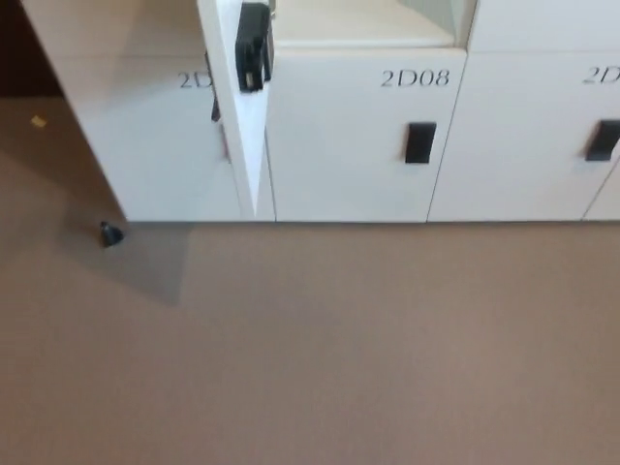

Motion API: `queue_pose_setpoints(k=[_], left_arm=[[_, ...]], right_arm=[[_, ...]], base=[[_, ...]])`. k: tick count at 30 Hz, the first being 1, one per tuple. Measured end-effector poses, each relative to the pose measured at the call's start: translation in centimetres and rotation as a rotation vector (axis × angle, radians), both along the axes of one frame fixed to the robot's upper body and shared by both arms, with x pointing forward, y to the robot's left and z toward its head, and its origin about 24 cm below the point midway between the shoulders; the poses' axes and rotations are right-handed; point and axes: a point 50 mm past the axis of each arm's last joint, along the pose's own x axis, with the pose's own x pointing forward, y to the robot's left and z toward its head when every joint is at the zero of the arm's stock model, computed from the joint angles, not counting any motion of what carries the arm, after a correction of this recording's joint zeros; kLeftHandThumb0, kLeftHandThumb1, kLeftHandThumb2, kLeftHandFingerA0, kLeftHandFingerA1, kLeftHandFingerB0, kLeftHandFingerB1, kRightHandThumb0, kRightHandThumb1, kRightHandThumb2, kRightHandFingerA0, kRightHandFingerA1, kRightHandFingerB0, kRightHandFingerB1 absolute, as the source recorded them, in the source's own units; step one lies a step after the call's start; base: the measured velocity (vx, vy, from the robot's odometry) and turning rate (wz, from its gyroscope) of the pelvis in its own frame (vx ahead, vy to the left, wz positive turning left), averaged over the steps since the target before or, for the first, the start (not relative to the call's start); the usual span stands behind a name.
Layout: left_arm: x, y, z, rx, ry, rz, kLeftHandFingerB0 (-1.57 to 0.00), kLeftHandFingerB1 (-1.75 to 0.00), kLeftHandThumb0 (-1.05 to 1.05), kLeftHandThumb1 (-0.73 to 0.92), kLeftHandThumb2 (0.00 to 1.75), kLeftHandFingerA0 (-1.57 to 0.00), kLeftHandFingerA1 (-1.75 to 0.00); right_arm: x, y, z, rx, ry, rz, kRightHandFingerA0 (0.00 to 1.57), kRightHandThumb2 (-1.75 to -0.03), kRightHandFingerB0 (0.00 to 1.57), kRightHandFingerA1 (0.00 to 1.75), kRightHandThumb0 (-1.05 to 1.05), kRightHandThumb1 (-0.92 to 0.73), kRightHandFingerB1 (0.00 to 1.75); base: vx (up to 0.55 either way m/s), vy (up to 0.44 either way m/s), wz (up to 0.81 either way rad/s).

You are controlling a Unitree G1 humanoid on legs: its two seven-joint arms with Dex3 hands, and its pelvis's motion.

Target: The robot walks towards an open cabinet and lifts its left hand to push the door towards the right to close it.

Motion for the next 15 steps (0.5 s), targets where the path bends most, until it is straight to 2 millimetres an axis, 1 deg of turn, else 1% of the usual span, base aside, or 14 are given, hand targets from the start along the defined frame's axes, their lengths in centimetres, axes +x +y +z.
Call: queue_pose_setpoints(k=[1,3,5,8,9,11,12,14,15], left_arm=[[0.07,0.02,0.03,-0.001,-0.002,0.001,-0.37,-0.43,-0.05,0.73,0.6,-0.53,-0.53],[0.25,-0.05,0.06,-0.004,-0.006,-0.001,-0.36,-0.42,-0.05,0.73,0.61,-0.51,-0.52],[0.36,0.22,0.28,0.004,-0.01,-0.002,-0.36,-0.43,-0.05,0.73,0.61,-0.51,-0.52],[0.44,0.22,0.32,0.004,-0.012,-0.006,-0.37,-0.44,-0.08,0.71,0.62,-0.49,-0.52],[0.47,0.2,0.31,0.003,-0.012,-0.009,-0.37,-0.44,-0.08,0.71,0.62,-0.49,-0.52],[0.44,0.21,0.31,0.003,-0.01,-0.009,-0.37,-0.45,-0.08,0.71,0.62,-0.49,-0.53],[0.44,0.21,0.31,0.003,-0.01,-0.009,-0.39,-0.44,-0.05,0.72,0.6,-0.54,-0.52],[0.28,0.27,0.29,0.005,-0.005,-0.009,-0.39,-0.44,-0.05,0.72,0.6,-0.54,-0.52],[0.25,0.28,0.27,0.005,-0.003,-0.01,-0.37,-0.44,-0.06,0.73,0.61,-0.53,-0.52]], right_arm=[[-0.07,0.05,-0.06,0.001,0.003,0.001,0.6,-0.58,0.51,0.48,-0.13,-0.61,0.43],[0.33,0.2,0.02,0.001,-0.008,0.009,0.6,-0.57,0.51,0.48,-0.14,-0.61,0.43],[0.49,0.37,0.0,0.004,-0.014,0.014,0.62,-0.57,0.52,0.49,-0.15,-0.59,0.43],[0.45,0.37,-0.01,0.004,-0.013,0.014,0.61,-0.57,0.5,0.49,-0.13,-0.61,0.43],[0.13,0.37,-0.13,0.005,-0.004,0.012,0.61,-0.57,0.5,0.49,-0.13,-0.61,0.43],[0.0,0.36,-0.17,0.005,-0.001,0.011,0.59,-0.57,0.49,0.48,-0.14,-0.61,0.42],[0.0,0.36,-0.17,0.005,-0.001,0.011,0.59,-0.58,0.5,0.48,-0.14,-0.61,0.42],[-0.29,0.39,-0.27,0.006,0.006,0.011,0.59,-0.58,0.5,0.48,-0.14,-0.61,0.42],[-0.4,0.38,-0.32,0.006,0.009,0.01,0.63,-0.57,0.53,0.49,-0.13,-0.62,0.44]], base=[[0.41,0.076,0.0],[0.56,0.121,-0.77],[0.45,0.268,-0.11],[0.44,0.246,0.04],[0.39,0.041,0.11],[0.38,0.008,0.18],[0.36,-0.011,0.2],[0.4,-0.149,0.32],[0.27,-0.158,0.65]])
